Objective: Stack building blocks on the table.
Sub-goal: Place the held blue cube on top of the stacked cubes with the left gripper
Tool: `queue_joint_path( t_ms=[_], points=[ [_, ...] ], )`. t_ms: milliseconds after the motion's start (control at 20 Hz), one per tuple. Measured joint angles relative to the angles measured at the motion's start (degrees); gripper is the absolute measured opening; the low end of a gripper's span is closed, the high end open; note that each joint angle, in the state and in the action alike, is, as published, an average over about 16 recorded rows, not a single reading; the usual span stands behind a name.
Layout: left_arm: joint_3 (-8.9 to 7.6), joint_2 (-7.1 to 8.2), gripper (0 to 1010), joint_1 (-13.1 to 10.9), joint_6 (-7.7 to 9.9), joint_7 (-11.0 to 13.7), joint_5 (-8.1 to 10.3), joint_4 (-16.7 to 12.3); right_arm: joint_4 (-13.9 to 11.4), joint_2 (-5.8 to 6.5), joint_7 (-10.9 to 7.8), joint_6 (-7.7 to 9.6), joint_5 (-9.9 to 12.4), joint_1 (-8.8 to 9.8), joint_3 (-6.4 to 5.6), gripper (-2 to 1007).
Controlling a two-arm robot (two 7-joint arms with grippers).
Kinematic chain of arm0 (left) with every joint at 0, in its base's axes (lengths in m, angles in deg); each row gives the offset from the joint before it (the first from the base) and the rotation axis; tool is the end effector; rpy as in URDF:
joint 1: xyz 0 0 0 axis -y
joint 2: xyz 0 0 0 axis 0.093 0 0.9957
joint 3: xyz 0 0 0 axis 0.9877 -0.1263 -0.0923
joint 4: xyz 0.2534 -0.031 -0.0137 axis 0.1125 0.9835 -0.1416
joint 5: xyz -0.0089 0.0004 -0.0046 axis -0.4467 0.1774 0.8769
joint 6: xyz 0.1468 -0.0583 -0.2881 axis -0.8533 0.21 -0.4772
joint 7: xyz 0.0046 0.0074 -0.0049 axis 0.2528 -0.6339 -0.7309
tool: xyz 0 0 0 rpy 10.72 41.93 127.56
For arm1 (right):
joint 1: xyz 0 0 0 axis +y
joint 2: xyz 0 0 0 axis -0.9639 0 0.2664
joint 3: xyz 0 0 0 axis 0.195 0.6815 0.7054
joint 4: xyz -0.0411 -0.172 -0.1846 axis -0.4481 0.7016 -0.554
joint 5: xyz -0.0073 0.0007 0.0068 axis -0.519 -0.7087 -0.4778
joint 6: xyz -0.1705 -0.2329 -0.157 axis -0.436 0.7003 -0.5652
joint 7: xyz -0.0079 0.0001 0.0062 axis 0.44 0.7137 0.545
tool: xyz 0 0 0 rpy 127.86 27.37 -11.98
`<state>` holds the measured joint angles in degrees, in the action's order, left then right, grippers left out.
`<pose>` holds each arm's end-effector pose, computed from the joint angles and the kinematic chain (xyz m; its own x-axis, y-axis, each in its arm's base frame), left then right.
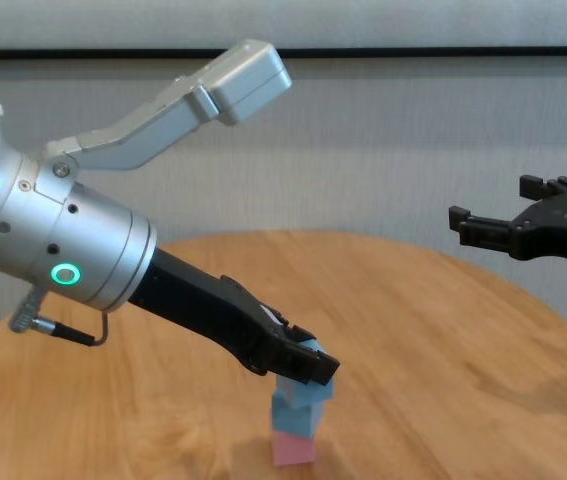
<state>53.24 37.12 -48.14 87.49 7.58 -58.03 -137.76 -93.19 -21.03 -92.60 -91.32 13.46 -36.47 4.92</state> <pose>0.4299 -0.0515 -0.1831 0.9284 0.3708 0.0226 -0.3171 0.7595 0.5680 0.4248 -0.0309 -0.2597 0.4858 -0.8462 0.2190 0.8709 0.4898 -0.0397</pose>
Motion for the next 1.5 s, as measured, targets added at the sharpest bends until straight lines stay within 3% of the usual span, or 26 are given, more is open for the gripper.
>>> queue_joint_path(
  t_ms=[1500],
  points=[
    [0.5, -1.07, 391, 1.7, -1.03, 0.5, -0.02, 3.4, 0.0, 0.0, 0.0, 0.0, 0.0, 0.0, 0.0, 1005]
  ],
)
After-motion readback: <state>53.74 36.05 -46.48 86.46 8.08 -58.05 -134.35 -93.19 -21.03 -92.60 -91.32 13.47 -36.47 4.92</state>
